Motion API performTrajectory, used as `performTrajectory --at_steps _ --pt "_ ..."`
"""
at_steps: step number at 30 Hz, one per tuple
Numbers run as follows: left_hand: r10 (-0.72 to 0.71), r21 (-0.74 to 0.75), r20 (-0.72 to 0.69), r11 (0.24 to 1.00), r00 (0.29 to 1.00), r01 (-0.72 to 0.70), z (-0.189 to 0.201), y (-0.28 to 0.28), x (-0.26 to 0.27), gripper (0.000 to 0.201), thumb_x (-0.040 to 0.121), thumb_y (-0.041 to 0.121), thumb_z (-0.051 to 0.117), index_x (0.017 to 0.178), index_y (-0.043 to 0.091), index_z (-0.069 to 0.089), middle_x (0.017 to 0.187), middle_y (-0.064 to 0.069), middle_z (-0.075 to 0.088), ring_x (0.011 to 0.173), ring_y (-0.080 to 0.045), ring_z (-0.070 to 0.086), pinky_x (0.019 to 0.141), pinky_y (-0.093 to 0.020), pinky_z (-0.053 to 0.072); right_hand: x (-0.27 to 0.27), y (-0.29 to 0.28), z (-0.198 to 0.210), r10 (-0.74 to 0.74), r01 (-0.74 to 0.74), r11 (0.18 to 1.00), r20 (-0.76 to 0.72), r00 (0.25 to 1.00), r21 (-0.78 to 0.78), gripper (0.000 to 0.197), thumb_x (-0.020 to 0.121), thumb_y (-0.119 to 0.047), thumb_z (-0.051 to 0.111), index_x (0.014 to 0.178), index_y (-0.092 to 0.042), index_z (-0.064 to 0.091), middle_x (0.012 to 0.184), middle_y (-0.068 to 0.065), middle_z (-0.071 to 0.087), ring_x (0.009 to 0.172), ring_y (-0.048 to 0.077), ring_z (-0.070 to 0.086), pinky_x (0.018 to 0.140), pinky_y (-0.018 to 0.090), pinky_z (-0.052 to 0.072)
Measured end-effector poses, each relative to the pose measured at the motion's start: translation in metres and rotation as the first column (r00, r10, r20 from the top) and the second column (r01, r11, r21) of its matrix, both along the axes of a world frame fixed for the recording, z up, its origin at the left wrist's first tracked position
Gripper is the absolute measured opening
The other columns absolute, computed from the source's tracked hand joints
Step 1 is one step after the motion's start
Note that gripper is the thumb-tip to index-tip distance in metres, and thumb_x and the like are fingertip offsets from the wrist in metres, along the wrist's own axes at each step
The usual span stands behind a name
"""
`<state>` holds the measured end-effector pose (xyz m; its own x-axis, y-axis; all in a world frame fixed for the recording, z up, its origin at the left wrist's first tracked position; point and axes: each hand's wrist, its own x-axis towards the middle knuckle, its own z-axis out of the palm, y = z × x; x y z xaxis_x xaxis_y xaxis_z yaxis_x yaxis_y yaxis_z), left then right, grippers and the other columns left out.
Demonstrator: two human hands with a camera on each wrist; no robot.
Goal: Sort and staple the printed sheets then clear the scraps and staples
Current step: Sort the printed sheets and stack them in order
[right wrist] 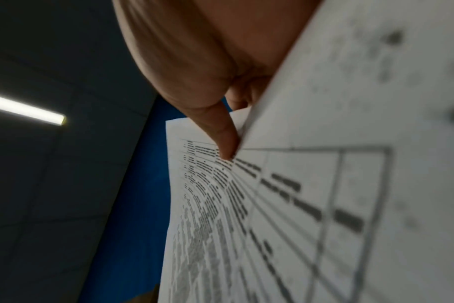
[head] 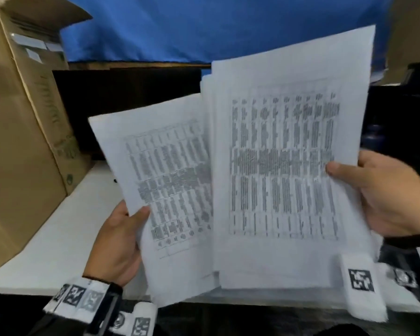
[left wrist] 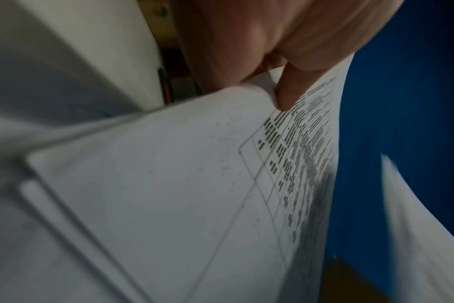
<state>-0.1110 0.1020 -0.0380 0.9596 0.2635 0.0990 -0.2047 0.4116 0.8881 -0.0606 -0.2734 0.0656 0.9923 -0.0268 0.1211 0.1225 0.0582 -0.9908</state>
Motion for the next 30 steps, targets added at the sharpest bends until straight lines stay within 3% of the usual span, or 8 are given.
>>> performTrajectory --at_steps 6,9,10,14,18,24,27,30 --pt "-0.028 0.165 -0.035 0.986 0.999 0.033 0.019 -0.074 -0.005 0.026 0.101 0.019 0.057 0.126 0.018 0.067 0.119 -0.017 0.072 0.107 -0.036 0.07 0.093 -0.06 0.055 0.009 0.054 -0.057 0.045 -0.039 0.998 -0.101 0.994 0.057 0.022 0.096 -0.01 0.062 0.117 -0.013 0.065 0.106 0.006 0.077 0.097 0.028 0.074 0.084 0.048 0.058" --pt "0.145 0.325 0.022 0.935 0.989 -0.144 0.02 -0.091 -0.008 0.055 0.096 0.069 0.038 0.133 0.034 0.06 0.129 0.011 0.068 0.119 -0.009 0.063 0.109 -0.04 0.047 0.004 0.064 -0.063 -0.147 0.15 0.988 0.098 0.984 -0.031 0.027 0.093 -0.014 0.066 0.117 -0.022 0.059 0.105 -0.005 0.075 0.09 0.011 0.074 0.067 0.024 0.056" --pt "0.16 0.401 0.066 0.899 0.985 -0.173 0.023 -0.094 -0.009 0.057 0.095 0.07 0.035 0.136 0.035 0.055 0.124 0.021 0.067 0.116 0.001 0.061 0.107 -0.029 0.047 0.002 0.066 -0.065 -0.169 0.175 0.984 0.156 0.973 -0.021 0.029 0.092 -0.014 0.067 0.117 -0.026 0.058 0.105 -0.006 0.075 0.091 0.01 0.073 0.07 0.025 0.056" --pt "0.192 0.536 0.218 0.796 0.957 -0.282 0.034 -0.098 -0.003 0.029 0.107 0.022 0.043 0.129 0.038 0.052 0.111 0.022 0.069 0.102 0.004 0.065 0.09 -0.027 0.053 -0.005 0.074 -0.069 -0.145 0.16 0.987 0.322 0.936 -0.023 0.024 0.094 -0.012 0.064 0.109 -0.031 0.067 0.103 -0.012 0.076 0.095 0.008 0.072 0.08 0.03 0.055" --pt "0.207 0.467 0.15 0.847 0.967 -0.254 0.032 -0.088 0.0 0.035 0.106 0.016 0.045 0.126 0.042 0.058 0.117 0.016 0.071 0.111 -0.007 0.067 0.096 -0.037 0.052 -0.002 0.07 -0.076 -0.115 0.13 0.991 0.355 0.928 -0.019 0.027 0.092 -0.007 0.066 0.109 -0.027 0.067 0.105 -0.008 0.076 0.096 0.01 0.072 0.079 0.028 0.055" --pt "0.211 0.381 0.022 0.902 0.977 -0.203 0.011 -0.085 -0.003 0.057 0.099 0.0 0.049 0.124 0.05 0.057 0.111 0.008 0.073 0.101 -0.008 0.071 0.086 -0.028 0.051 0.004 0.068 -0.089 -0.049 0.057 0.998 0.366 0.929 -0.011 0.046 0.085 0.022 0.048 0.106 -0.017 0.06 0.101 -0.002 0.074 0.095 0.012 0.07 0.075 0.017 0.055" --pt "0.198 0.407 0.022 0.893 0.98 -0.189 0.011 -0.089 -0.001 0.048 0.1 0.0 0.044 0.117 0.042 0.061 0.104 0.015 0.075 0.09 0.0 0.071 0.072 -0.017 0.053 0.004 0.073 -0.089 -0.094 0.091 0.996 0.396 0.914 0.024 0.045 0.085 0.022 0.043 0.102 -0.015 0.061 0.098 0.001 0.074 0.092 0.015 0.07 0.074 0.02 0.056" --pt "0.241 0.425 0.057 0.872 0.969 -0.242 0.014 -0.091 0.0 0.042 0.102 0.005 0.044 0.103 0.042 0.065 0.1 0.016 0.075 0.088 -0.002 0.07 0.074 -0.027 0.052 0.0 0.076 -0.081 -0.13 0.129 0.991 0.429 0.894 0.031 0.041 0.089 0.017 0.045 0.099 -0.019 0.061 0.097 0.002 0.074 0.089 0.015 0.07 0.073 0.019 0.055"
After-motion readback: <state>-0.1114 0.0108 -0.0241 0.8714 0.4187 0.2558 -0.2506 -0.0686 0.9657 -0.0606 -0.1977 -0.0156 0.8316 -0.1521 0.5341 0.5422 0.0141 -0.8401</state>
